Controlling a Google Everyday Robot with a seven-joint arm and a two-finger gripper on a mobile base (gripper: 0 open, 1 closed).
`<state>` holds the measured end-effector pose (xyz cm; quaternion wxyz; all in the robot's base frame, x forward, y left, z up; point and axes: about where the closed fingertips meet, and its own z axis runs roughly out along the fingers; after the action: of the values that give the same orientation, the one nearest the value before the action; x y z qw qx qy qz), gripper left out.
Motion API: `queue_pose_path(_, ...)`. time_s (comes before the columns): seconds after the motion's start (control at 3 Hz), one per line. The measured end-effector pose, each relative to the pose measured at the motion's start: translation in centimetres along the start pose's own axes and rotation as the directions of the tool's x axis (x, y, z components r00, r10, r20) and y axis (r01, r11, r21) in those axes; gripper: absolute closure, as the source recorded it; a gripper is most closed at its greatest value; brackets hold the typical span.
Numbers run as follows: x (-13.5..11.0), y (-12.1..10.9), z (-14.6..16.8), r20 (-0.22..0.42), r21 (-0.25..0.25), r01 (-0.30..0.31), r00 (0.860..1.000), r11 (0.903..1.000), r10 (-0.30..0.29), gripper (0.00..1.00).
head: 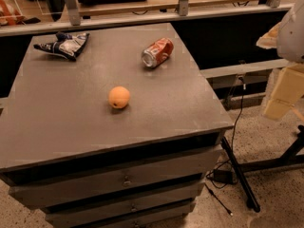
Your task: Move coke can near orange
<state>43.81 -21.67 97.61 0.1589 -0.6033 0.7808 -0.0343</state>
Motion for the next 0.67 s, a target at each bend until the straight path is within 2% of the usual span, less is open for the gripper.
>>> queue_pose_path(0.33,0.0,0.0,0.0,0.000,0.000,0.000,1.000,1.0000,0.000,0.00)
queue_pose_path(0.67,-1.2,-1.6,0.2,0.020,0.008,0.024,1.000,0.9997,-0.024,0.00)
